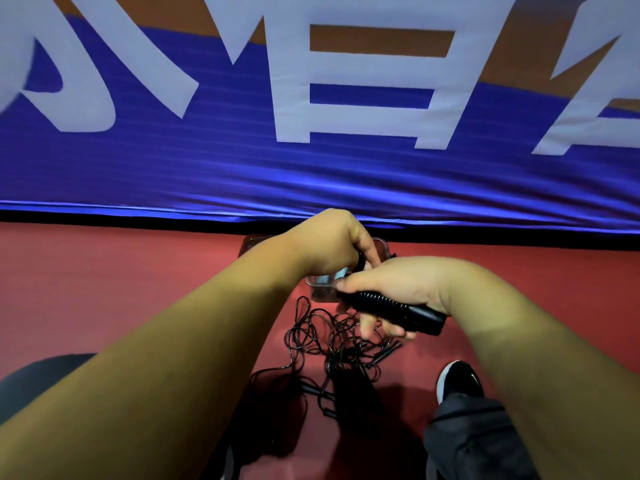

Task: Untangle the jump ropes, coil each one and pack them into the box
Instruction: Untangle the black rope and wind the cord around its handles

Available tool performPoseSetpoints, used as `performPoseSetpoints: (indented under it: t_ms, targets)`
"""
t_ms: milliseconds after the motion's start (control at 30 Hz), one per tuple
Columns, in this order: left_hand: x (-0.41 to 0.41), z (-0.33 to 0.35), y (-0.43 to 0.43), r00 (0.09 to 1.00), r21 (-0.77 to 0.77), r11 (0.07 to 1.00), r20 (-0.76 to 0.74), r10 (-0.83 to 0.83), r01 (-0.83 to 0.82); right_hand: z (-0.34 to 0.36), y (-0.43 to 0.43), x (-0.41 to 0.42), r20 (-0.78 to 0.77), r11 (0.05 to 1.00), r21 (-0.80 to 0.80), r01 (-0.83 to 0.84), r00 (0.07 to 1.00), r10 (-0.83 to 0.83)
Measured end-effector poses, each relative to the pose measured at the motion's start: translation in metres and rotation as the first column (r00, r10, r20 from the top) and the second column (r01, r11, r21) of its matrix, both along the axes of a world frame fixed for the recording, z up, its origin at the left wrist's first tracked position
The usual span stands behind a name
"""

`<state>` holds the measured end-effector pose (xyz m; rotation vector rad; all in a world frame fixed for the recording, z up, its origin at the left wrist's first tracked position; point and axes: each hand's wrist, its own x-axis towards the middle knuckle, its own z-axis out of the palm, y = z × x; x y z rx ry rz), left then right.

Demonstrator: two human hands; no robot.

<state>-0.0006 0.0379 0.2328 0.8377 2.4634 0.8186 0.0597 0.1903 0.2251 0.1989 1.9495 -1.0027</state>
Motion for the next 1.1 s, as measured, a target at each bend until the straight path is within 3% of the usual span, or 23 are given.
performPoseSetpoints:
  t_ms: [300, 533, 667, 767, 900, 1000, 1100]
  targets:
    - [-0.002, 0.009, -0.001, 0.974, 0.087, 0.99, -0.19, 0.125, -0.11, -0.007, 0.007, -0.006, -0.175, 0.995, -0.077, 0.066, 0.981, -0.079]
    - [-0.015, 0.0, -0.006, 0.943, 0.068, 0.961, -0.188, 0.276, -0.268, -0.003, 0.0, -0.005, -0.211, 0.986, -0.15, 0.077, 0.972, -0.108]
    - [-0.029, -0.009, -0.022, 0.932, -0.036, 0.935, -0.098, 0.349, -0.354, 0.007, 0.002, -0.002, -0.255, 0.98, -0.173, 0.103, 0.956, -0.145]
    - [-0.036, -0.015, -0.039, 0.915, -0.156, 0.907, 0.035, 0.402, -0.392, 0.008, 0.011, -0.007, -0.289, 0.942, -0.274, 0.194, 0.918, -0.272]
    - [-0.028, -0.019, -0.05, 0.909, -0.269, 0.94, 0.3, 0.29, -0.211, 0.011, 0.024, -0.011, -0.243, 0.817, -0.48, 0.318, 0.847, -0.472]
    - [-0.019, -0.013, -0.046, 0.911, -0.224, 0.974, 0.398, 0.108, -0.018, 0.011, 0.033, -0.016, -0.217, 0.766, -0.52, 0.378, 0.809, -0.546]
    - [-0.011, -0.005, -0.037, 0.879, 0.035, 0.999, 0.475, -0.028, 0.013, 0.012, 0.032, -0.016, -0.23, 0.774, -0.493, 0.397, 0.798, -0.556]
